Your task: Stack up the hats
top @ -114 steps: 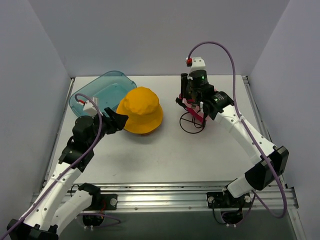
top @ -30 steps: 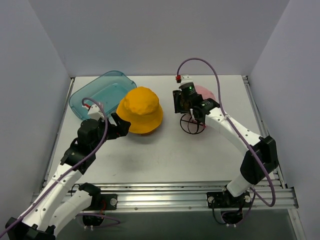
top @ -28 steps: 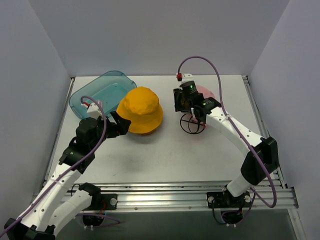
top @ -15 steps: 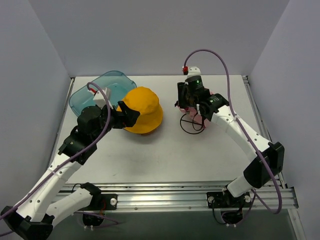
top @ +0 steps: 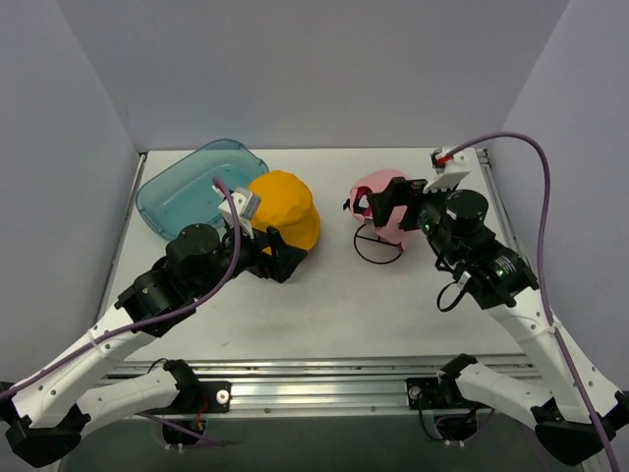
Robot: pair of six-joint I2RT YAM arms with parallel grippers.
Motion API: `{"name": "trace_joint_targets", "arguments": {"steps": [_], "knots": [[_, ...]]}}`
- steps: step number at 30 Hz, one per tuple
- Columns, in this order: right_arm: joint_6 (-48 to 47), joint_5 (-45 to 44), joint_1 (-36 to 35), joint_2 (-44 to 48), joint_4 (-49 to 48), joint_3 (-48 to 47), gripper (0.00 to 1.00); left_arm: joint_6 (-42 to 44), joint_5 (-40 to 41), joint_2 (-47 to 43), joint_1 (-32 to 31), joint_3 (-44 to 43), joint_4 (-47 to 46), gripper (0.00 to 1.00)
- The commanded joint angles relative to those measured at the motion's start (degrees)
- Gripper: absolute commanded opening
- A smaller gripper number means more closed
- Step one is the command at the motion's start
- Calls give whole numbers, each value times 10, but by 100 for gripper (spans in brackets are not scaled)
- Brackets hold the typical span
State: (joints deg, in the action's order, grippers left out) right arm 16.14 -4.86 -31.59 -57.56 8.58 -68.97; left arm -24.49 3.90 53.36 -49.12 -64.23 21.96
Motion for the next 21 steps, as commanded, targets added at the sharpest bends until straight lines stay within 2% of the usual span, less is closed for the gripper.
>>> {"name": "trace_joint_targets", "arguments": {"steps": [1, 7, 12, 16, 21], "knots": [[31, 25, -5, 40, -29, 38, 100, 20, 13, -41, -14, 25, 4, 94], [55, 28, -5, 120, -38, 98, 100, 21, -39, -124, -14, 68, -14, 94], [35, 0, -4, 165, -51, 116, 100, 18, -34, -171, -14, 77, -5, 94], [37, 9, -5, 185, -53, 117, 100, 23, -10, -173, -14, 70, 3, 94], [31, -1, -5, 179, -48, 122, 100, 23, -30, -156, -14, 59, -2, 94]]}}
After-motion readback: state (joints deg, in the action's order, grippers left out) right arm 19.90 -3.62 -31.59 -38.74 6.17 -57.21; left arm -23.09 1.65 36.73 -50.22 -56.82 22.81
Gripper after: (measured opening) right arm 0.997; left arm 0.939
